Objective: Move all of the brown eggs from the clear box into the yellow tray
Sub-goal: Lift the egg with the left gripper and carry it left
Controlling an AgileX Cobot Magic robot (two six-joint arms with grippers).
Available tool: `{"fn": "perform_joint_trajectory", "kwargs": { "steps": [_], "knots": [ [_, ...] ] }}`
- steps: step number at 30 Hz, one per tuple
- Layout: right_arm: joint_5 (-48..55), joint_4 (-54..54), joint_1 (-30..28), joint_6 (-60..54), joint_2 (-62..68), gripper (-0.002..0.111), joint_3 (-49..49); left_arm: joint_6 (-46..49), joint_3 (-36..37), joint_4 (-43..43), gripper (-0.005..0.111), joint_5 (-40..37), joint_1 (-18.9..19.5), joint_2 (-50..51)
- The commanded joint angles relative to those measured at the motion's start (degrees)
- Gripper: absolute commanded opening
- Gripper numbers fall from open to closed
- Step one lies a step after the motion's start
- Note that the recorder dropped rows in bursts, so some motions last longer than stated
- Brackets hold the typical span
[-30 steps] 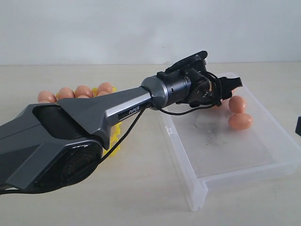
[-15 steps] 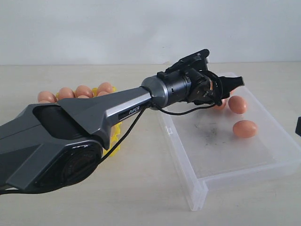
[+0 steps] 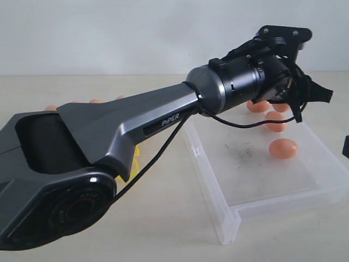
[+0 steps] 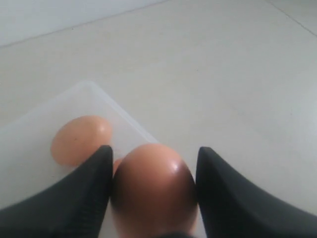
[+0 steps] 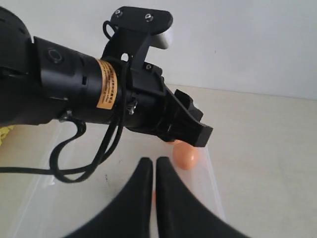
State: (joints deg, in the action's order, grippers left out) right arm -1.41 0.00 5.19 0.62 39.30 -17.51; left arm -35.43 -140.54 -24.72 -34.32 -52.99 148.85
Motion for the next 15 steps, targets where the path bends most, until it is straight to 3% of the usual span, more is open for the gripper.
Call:
{"fn": "perform_joint_trajectory", "kwargs": {
  "steps": [1, 9, 15],
  "knots": [
    [-0.32, -0.41, 0.18, -0.62, -0.27, 0.000, 0.19, 0.34, -0.11, -6.67, 0.004, -4.37, -2.78, -2.58],
    [-0.42, -0.41, 0.05, -1.14, -0.27, 0.000, 0.19, 0.34, 0.01, -9.17, 0.004, -15.24, -3.60, -3.35],
    [-0.54, -0.41, 0.05, -1.57, -0.27, 0.000, 0.19, 0.20, 0.01, -12.20, 0.004, -16.32, -5.87, -3.69]
  ]
}}
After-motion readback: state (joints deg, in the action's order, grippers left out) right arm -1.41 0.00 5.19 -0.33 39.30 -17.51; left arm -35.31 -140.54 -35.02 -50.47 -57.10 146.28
